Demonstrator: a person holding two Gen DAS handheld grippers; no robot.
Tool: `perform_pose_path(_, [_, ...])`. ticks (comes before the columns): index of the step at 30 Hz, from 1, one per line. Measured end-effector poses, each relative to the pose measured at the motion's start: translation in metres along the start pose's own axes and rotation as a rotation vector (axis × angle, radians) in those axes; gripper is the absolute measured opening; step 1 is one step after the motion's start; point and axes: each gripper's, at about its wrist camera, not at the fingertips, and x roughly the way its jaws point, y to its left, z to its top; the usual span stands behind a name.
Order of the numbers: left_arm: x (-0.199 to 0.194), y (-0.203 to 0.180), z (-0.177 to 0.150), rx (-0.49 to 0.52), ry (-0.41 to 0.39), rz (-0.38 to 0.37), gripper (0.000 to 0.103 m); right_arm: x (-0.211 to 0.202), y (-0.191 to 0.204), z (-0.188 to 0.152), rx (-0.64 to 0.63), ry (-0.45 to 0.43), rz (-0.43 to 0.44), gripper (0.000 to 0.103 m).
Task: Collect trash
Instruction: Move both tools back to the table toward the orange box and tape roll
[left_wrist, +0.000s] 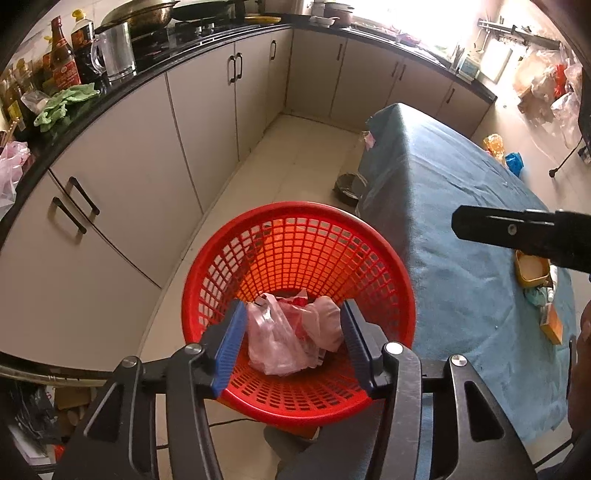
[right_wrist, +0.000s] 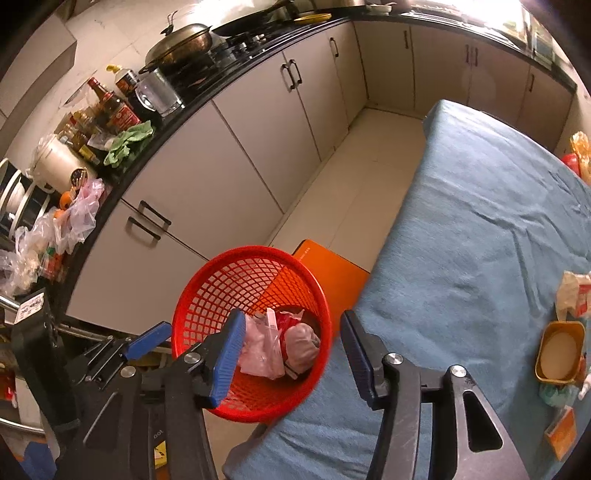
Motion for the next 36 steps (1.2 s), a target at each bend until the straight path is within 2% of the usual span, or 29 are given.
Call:
perform_pose_path(10, [-0.007, -0.045, -0.006, 0.101, 0.001, -0.036, 0.051, -0.033, -0.055, -0.032, 0.108, -0.017, -0.016, 0.057])
perform_pose_path(17, [-0.01, -0.098, -0.011, 0.215, 0.01, -0.078, 0.052, -0.071, -0.141, -0.076, 0.293, -0.053, -0.083, 0.057])
perform_pose_path(23, [-0.013, -0.145, -0.02, 0.321, 0.019, -0.106, 0.055, -0.117, -0.237, -0.13, 0.464, -0.099, -0.233, 0.057])
perform_pose_path(27, [-0.017, -0.169, -0.025, 0.375, 0.023, -0.12, 0.055, -0.136, -0.293, -0.153, 0.531, -0.097, -0.338, 0.059])
perform_pose_path(30, [-0.02, -0.185, -0.028, 0.416, 0.024, -0.128, 0.056, -0.139, -0.324, -0.161, 0.559, -0.092, -0.368, 0.064])
perform_pose_path(33, [-0.021, -0.199, -0.031, 0.448, 0.03, -0.142, 0.058, -0.136, -0.345, -0.171, 0.584, -0.078, -0.315, 0.067])
perform_pose_path(36, [-0.021, -0.21, -0.033, 0.472, 0.036, -0.144, 0.058, -0.126, -0.346, -0.175, 0.58, -0.043, -0.255, 0.068])
